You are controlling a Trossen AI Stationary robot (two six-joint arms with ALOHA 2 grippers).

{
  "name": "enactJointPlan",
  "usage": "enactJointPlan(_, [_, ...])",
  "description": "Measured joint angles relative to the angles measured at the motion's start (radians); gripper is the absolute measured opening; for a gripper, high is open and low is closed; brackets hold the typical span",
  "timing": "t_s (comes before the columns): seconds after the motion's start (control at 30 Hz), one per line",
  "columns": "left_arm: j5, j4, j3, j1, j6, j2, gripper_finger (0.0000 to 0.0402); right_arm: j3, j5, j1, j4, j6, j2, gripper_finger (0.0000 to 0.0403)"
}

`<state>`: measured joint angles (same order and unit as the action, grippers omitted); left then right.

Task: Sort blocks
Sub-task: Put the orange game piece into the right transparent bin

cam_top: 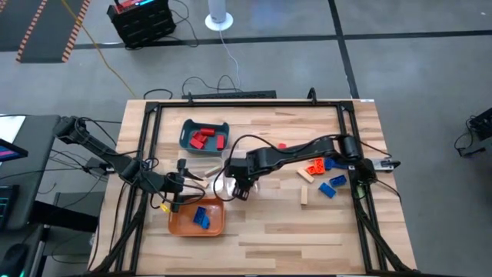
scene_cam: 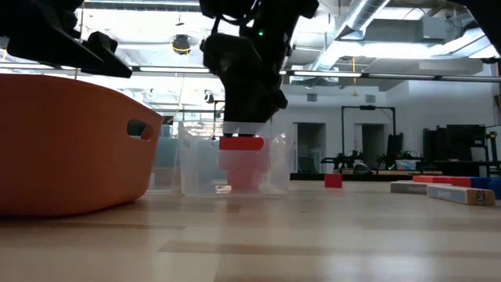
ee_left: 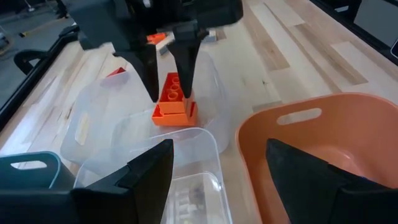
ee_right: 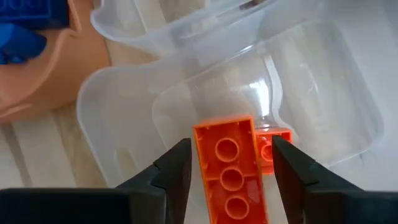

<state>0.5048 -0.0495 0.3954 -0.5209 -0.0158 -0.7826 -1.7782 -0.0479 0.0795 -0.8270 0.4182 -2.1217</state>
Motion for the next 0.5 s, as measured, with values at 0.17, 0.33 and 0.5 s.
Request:
enactJointPlan(0.17, [0.0, -0.011, 0.0, 0.0, -0.007, 0.0, 0.025, -0.043, -0.002, 0.0, -0.028, 0.0, 0.016, 0.0183])
enactJointPlan(0.33, [0.0, -0.015, 0.0, 0.0, -0.008, 0.0, 0.025, -0.084, -0.003, 0.0, -0.091, -0.028, 0.017, 0.0179])
enactJointPlan(0.5, [0.0, -0.028, 0.0, 0.0, -0.008, 0.0, 0.025, -0.082, -0.027, 0.02, -0.093, -0.06, 0.012, 0.015])
